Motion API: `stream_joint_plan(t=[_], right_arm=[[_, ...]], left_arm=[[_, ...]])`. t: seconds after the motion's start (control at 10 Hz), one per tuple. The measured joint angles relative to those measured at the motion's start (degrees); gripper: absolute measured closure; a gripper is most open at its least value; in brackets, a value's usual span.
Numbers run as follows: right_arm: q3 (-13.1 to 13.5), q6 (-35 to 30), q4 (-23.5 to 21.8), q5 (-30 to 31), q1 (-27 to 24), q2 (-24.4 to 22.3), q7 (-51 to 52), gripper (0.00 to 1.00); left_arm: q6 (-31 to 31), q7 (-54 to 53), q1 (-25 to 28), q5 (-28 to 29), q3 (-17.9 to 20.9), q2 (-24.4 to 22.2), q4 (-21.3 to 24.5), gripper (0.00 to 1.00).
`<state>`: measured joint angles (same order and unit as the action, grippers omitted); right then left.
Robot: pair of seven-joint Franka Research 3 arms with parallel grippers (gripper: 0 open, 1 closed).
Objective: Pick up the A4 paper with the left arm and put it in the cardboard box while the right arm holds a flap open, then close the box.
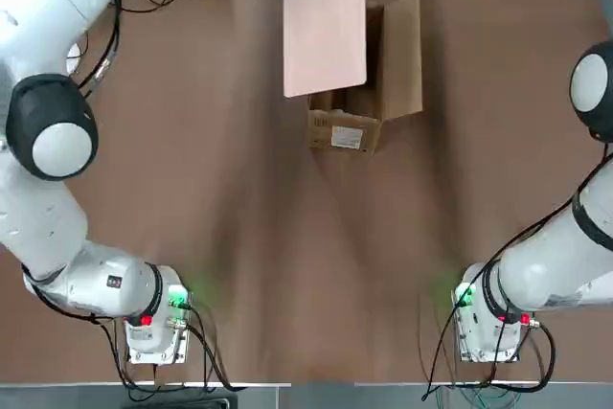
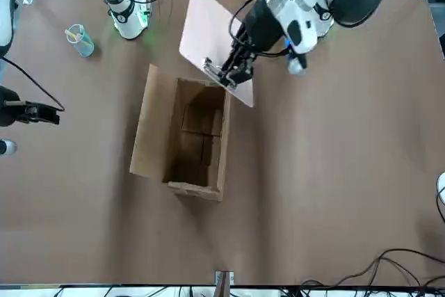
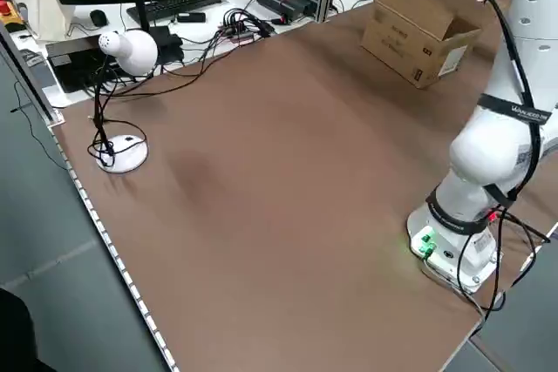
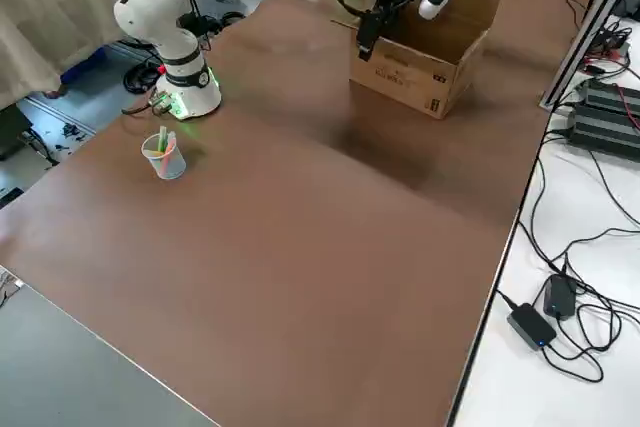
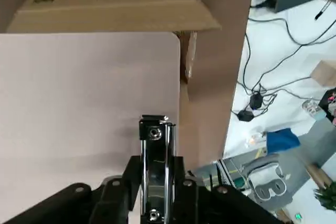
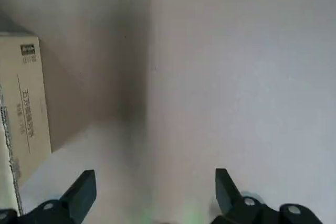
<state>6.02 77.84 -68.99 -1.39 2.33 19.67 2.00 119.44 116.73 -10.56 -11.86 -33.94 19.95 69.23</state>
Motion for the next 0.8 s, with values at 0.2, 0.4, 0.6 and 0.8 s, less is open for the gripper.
stream_joint_plan(t=[0.2,0.4,0.6,0.8], right_arm=[[-0.1,-0.1,-0.1,0.0,0.0,0.0,0.3,0.0],[-0.3,-0.1,-0.2,0.0,0.0,0.0,0.3,0.0],[-0.3,-0.1,-0.3,0.0,0.0,0.0,0.3,0.0],[-0.3,-0.1,-0.4,0.0,0.0,0.0,0.3,0.0]], left_arm=[[2.5,0.0,-0.7,0.0,0.0,1.1,0.0,0.7],[7.0,0.0,-1.2,0.0,0.1,1.9,0.0,0.7],[13.6,1.2,-2.9,0.0,0.3,3.7,0.1,0.7],[17.2,1.6,-5.0,0.0,1.6,5.4,0.1,0.7]])
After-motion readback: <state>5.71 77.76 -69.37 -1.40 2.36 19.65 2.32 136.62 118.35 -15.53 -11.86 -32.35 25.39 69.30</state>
